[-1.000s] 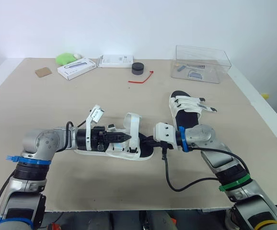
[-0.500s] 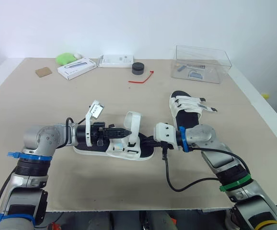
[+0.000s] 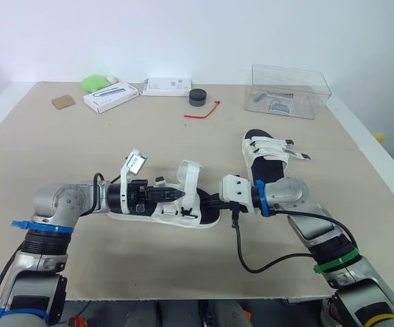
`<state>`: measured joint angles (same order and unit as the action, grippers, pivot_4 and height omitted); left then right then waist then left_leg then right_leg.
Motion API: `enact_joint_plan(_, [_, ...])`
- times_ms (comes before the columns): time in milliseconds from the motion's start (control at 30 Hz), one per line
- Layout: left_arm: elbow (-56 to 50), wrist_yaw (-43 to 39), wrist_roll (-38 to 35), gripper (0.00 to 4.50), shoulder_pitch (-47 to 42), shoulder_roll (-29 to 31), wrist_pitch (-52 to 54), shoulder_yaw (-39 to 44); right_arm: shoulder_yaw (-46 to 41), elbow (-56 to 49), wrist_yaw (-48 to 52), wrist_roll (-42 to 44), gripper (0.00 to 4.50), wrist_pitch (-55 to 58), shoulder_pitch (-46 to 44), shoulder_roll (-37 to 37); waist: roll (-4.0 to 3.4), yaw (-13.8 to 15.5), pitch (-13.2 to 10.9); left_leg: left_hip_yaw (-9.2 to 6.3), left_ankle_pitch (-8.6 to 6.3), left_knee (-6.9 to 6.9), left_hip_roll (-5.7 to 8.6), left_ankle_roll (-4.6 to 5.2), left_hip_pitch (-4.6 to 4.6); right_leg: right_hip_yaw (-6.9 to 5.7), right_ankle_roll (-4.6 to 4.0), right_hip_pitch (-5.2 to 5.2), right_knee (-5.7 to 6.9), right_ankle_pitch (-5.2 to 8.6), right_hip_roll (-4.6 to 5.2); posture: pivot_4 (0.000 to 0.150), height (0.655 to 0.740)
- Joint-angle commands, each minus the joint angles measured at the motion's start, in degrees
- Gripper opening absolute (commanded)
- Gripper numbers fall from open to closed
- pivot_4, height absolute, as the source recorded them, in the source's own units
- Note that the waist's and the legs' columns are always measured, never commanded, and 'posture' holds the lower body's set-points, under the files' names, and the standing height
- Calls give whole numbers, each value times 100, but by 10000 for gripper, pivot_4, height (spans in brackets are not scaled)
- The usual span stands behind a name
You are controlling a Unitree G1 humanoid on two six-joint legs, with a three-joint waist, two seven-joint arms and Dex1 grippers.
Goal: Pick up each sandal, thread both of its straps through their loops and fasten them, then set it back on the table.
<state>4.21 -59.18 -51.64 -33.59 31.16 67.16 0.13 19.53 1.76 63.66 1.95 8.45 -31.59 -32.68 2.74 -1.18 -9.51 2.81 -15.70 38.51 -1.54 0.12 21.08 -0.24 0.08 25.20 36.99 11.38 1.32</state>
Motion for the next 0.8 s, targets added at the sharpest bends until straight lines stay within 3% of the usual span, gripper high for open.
enact_joint_plan(33, [112,-80,274,1009,16,11,-321,-95,68,147,30,-143,0,107,132,-112,0,0,0,0,0,0,0,0,0,0,0,0,0,0,0,1500,7400])
enact_joint_plan(333, [448,-365,938,1009,-178,-35,-1008,-471,76,140,8,-147,0,127,138,-97,0,1,1,0,0,0,1,0,-1,-1,0,-2,0,0,0,1500,7400])
enact_joint_plan(800, [31,-817,719,1009,-386,111,-559,-472,55,114,-11,-149,0,162,162,-127,0,0,0,-1,-1,1,0,1,1,-1,1,0,0,1,-2,1500,7400])
